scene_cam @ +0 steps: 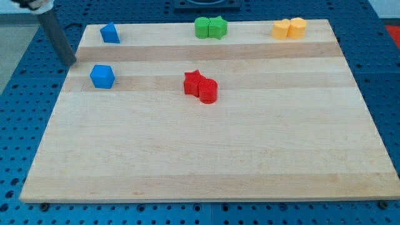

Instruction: Move the blue cube to the top left corner

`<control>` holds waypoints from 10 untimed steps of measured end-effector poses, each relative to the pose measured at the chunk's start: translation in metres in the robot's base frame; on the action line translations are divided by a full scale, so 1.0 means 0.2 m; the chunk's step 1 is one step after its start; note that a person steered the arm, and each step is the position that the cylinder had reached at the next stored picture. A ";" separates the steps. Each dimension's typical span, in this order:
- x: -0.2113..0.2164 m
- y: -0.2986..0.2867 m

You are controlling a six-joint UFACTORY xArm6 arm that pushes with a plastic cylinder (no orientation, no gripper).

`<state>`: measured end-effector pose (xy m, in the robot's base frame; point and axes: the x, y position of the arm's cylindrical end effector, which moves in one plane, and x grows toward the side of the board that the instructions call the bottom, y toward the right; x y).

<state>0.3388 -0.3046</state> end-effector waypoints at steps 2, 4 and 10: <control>0.43 0.13; 0.16 0.35; -0.15 0.54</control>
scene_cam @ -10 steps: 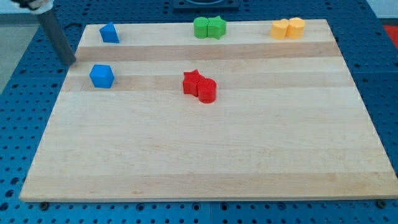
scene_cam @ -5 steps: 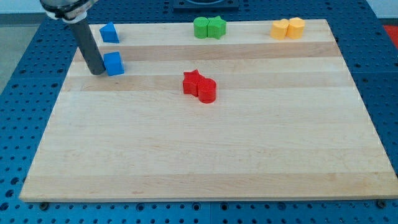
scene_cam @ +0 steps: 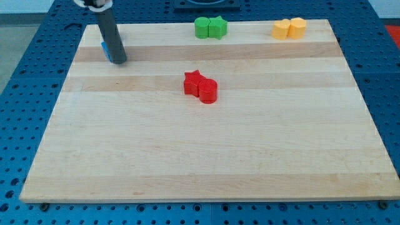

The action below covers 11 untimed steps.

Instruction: Move the blue cube to the top left corner

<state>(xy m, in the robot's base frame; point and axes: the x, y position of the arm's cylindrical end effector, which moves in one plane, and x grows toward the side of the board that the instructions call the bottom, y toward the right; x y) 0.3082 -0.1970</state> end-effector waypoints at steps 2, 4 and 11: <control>-0.01 0.06; -0.12 -0.18; -0.09 0.56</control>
